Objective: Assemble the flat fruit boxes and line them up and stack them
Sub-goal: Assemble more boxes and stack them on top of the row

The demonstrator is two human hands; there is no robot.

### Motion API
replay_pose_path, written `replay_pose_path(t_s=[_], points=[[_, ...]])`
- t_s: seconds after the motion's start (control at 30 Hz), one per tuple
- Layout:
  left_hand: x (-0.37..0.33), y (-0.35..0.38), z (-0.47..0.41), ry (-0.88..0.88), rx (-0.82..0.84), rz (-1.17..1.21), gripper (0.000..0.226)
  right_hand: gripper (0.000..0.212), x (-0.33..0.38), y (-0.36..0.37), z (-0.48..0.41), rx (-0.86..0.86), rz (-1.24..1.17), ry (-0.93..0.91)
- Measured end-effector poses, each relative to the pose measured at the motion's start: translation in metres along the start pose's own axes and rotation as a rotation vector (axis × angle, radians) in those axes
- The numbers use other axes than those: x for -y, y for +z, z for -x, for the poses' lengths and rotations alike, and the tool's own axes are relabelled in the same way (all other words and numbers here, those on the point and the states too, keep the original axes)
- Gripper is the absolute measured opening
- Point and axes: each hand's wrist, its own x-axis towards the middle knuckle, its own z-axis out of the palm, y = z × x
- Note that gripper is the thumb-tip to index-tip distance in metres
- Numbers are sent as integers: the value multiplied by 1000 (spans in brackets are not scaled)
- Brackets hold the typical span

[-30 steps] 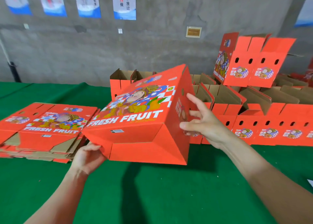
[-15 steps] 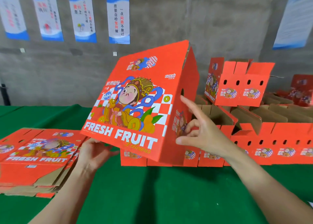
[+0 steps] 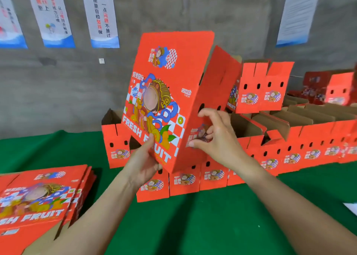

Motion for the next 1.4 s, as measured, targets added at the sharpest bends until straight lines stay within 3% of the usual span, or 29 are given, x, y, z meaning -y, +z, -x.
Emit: replay_pose_path(t_s=[0.23, 0.43, 0.57, 0.7, 0.83, 1.0, 1.27, 1.4], points=[[-3, -26, -34, -20, 54, -70, 47, 78, 2, 38, -8, 95, 184, 75], [-7, -17, -67, 104, -111, -299, 36, 80, -26, 49, -39, 37, 173, 158], [-5, 5, -105, 189, -133, -486, 29, 80, -67, 38, -72, 1, 192, 224], [12, 32, -156, 352, -86, -917, 12, 79, -123, 15, -109, -12, 258, 214], [37, 65, -209, 467, 31, -1341, 28, 77, -183, -1, -147, 20, 368, 209], [63, 84, -262, 316, 30, -1766, 53, 72, -257, -4, -196, 6, 458, 244], [72, 81, -305, 202, 70, -1888, 58, 65, -339, 23, -256, 65, 544, 384], [76, 84, -313, 280, -5, -1837, 53, 66, -354, 39, -258, -33, 589, 372]])
